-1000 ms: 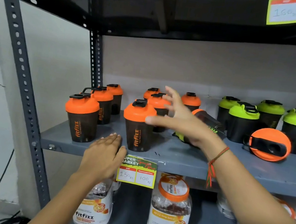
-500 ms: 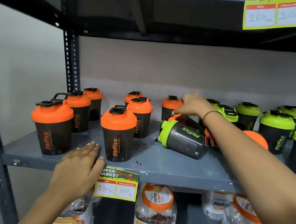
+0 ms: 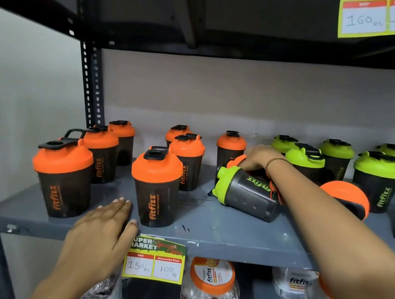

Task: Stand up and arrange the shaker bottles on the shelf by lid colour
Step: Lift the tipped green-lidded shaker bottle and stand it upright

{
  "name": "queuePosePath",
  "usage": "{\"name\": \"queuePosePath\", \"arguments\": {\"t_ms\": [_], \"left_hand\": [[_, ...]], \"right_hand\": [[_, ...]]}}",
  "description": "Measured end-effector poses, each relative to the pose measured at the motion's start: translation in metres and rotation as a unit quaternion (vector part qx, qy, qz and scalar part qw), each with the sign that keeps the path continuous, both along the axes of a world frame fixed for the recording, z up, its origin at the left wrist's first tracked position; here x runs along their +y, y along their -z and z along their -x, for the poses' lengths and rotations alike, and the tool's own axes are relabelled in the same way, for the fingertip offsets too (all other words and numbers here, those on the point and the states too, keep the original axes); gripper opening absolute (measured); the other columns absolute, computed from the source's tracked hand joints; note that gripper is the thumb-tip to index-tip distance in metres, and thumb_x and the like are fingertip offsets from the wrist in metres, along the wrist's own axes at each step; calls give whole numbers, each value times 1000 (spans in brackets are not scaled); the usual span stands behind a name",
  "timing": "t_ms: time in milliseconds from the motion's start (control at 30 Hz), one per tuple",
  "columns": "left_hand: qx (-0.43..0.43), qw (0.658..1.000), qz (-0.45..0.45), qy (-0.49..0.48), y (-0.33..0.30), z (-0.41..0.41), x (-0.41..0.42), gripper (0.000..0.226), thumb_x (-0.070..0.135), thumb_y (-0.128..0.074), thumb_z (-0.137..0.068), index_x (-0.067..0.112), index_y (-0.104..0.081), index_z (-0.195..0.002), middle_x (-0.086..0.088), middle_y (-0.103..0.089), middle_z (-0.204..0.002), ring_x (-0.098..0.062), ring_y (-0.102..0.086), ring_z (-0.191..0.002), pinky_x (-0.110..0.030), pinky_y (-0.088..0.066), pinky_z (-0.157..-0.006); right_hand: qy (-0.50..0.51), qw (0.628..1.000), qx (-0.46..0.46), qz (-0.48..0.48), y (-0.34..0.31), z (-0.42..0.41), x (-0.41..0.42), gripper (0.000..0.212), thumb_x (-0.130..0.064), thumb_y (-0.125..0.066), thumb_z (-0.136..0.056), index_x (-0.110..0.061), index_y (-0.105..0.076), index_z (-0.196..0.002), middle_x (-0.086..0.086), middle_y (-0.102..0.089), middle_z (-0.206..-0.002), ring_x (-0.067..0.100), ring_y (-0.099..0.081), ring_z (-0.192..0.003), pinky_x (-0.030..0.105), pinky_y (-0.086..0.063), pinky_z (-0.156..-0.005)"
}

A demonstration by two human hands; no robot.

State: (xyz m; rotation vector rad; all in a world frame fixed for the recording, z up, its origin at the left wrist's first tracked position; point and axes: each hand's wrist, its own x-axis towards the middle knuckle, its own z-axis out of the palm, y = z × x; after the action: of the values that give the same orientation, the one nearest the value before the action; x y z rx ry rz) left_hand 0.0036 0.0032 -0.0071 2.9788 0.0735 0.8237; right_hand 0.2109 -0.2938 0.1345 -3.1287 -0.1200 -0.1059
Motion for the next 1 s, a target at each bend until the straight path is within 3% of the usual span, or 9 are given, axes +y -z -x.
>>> {"name": "queuePosePath", "arguments": {"t_ms": [200, 300, 433, 500, 600, 700, 800, 900, 1000], "left_hand": [[-1, 1000, -1, 0, -2, 2, -3, 77, 57, -9, -86, 18, -50, -138, -3, -49, -145, -15, -46, -133, -32, -31, -112], [1, 1000, 0, 1, -3, 3, -4, 77, 56, -10, -86, 16, -50, -138, -5, -50, -145, -17, -46, -133, -34, -32, -112], [2, 1000, 0, 0, -4, 4, -6, 76, 55, -10, -86, 16, -50, -138, -6, -50, -144, -18, -46, -133, -35, -32, -112], [3, 1000, 0, 0, -5, 5, -6, 77, 55, -9, -86, 15, -50, -138, -6, -50, -145, -19, -47, -133, -35, -32, -112], [3, 1000, 2, -1, -6, 6, -7, 78, 55, -9, -86, 15, -50, -138, -6, -50, -144, -19, -47, -132, -35, -32, -112], [4, 1000, 3, -1, -7, 7, -7, 78, 56, -8, -85, 16, -50, -138, -5, -49, -145, -18, -47, -133, -34, -31, -112], [5, 1000, 5, 3, -8, 6, -6, 79, 56, -7, -84, 16, -50, -138, -5, -49, -145, -17, -46, -134, -33, -30, -113], [3, 1000, 9, 5, -7, 6, -6, 81, 56, -7, -83, 15, -50, -138, -6, -49, -145, -17, -45, -134, -32, -30, -113], [2, 1000, 10, 3, -7, 6, -6, 80, 56, -7, -84, 16, -50, -138, -4, -49, -145, -17, -45, -134, -32, -30, -113]], "right_hand": [[-21, 997, -18, -69, -10, 16, -13, 45, -56, -73, -73, -16, -61, -89, 7, -61, -95, 27, -60, -86, 27, -43, -70], [-36, 985, -31, -163, -17, 24, -19, 58, -59, -80, -65, -9, -66, -92, 8, -69, -94, 28, -67, -87, 35, -54, -71], [-71, 898, -35, -432, -20, 29, -24, 48, -41, -86, -65, -15, -59, -96, 5, -69, -91, 20, -69, -81, 25, -57, -60], [-96, 839, -42, -534, -16, 26, -23, 49, -32, -85, -67, -13, -62, -106, 5, -70, -95, 20, -69, -85, 24, -56, -65], [-118, 775, -67, -618, -5, 21, -20, 55, -22, -84, -68, -11, -62, -117, 7, -70, -102, 17, -70, -89, 21, -52, -64], [-113, 734, -79, -665, 11, 16, -17, 55, -14, -83, -70, -10, -58, -118, 6, -69, -98, 17, -68, -85, 26, -56, -69], [-122, 736, -50, -664, 25, 12, -15, 53, -11, -82, -71, -9, -60, -119, 6, -71, -94, 18, -68, -83, 22, -54, -66], [-122, 764, -47, -632, 35, 9, -14, 57, -14, -84, -71, -10, -59, -122, 7, -69, -105, 17, -65, -95, 25, -48, -82], [-123, 776, -39, -618, 42, 9, -13, 41, -12, -83, -72, -16, -62, -107, 2, -70, -97, 12, -62, -88, 14, -45, -73]]}}
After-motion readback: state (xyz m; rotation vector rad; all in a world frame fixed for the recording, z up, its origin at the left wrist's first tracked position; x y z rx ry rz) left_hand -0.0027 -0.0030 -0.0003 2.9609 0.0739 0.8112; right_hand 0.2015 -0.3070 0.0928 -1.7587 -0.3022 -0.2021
